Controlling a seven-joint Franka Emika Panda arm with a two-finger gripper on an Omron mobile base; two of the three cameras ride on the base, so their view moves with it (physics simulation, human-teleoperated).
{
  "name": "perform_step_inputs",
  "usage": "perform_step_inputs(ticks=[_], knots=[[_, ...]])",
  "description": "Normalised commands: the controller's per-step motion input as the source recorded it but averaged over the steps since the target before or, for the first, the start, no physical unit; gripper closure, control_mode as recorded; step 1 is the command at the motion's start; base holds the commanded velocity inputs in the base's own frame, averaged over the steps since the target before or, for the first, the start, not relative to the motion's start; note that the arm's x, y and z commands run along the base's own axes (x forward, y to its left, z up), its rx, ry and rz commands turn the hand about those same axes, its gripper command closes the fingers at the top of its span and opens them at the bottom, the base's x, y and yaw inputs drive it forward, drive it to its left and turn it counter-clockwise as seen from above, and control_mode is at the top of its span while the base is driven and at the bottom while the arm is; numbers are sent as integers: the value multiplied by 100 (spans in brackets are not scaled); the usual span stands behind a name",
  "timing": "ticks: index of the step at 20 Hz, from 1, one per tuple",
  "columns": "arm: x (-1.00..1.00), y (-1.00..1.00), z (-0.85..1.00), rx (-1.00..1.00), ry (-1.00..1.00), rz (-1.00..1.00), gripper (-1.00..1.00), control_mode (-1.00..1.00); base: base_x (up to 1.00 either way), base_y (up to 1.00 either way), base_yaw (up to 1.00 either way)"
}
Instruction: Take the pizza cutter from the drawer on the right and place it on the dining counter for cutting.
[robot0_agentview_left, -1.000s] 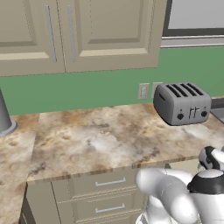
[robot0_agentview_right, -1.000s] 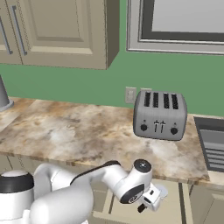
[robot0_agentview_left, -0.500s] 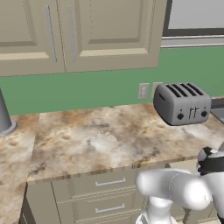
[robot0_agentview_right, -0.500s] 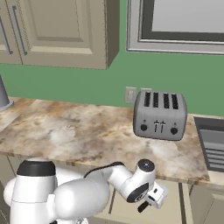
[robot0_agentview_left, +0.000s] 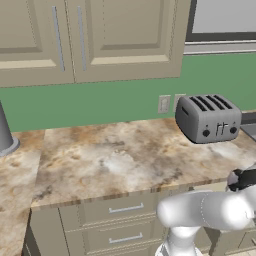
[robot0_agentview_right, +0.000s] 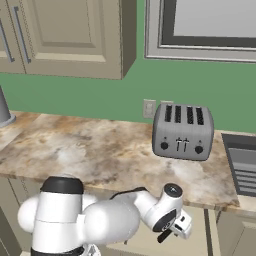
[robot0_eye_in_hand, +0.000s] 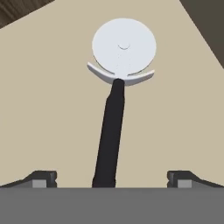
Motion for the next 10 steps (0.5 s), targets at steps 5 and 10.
perform_step_inputs(ticks=[5,10], knots=[[0,0,-28,0,2,0,-100,-100,0,0,0],[0,0,-34,0,3,0,-100,-100,0,0,0]])
